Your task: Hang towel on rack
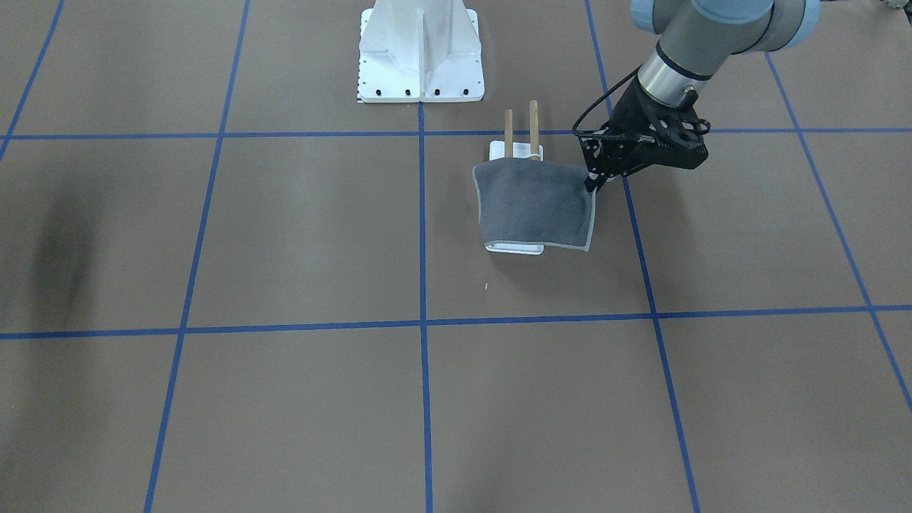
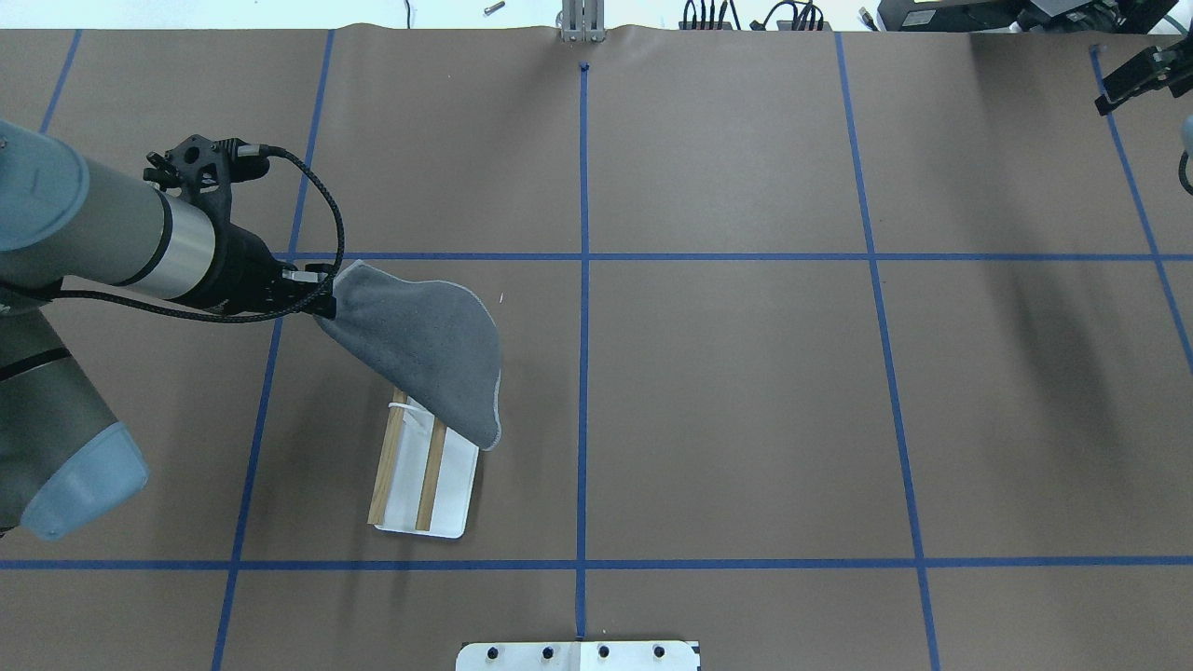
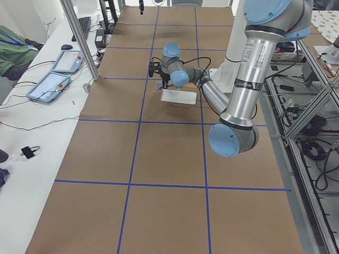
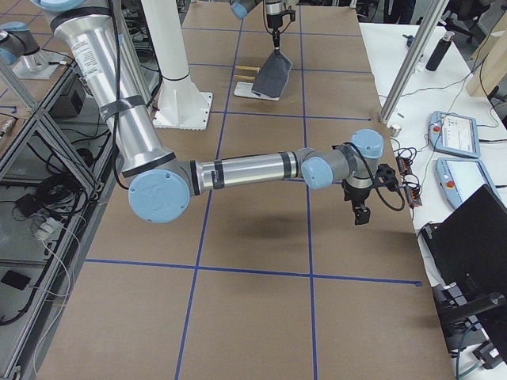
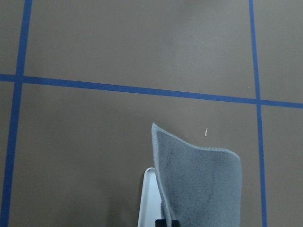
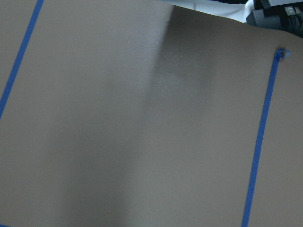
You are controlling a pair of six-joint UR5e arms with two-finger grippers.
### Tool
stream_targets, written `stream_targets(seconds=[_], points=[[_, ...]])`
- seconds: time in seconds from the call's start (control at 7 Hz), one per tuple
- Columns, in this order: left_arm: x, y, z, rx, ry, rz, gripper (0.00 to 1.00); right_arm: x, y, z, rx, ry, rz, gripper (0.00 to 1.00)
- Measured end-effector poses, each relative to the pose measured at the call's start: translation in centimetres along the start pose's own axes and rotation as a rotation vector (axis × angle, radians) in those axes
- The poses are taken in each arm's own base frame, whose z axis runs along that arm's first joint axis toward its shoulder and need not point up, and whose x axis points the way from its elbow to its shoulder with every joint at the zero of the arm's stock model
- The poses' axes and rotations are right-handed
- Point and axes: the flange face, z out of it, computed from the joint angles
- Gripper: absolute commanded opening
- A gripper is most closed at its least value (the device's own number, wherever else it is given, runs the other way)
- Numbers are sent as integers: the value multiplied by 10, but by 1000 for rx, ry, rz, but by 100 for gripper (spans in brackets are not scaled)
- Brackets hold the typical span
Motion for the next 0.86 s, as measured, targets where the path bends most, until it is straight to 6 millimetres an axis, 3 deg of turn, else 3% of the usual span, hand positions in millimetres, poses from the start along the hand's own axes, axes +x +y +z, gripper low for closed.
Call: stream_targets(seconds=[0.43,0.57,0.71,0.86], points=[[-5,1,5,-5,-12,19,0,35,16,-4,-4,15,-10,100],[-7,2,9,-7,-20,39,10,39,19,-4,-5,18,-10,100],[-13,3,13,-7,-34,66,32,42,21,-3,-6,21,-10,100],[-17,2,17,-6,-48,88,98,43,23,-2,-9,23,-8,100]])
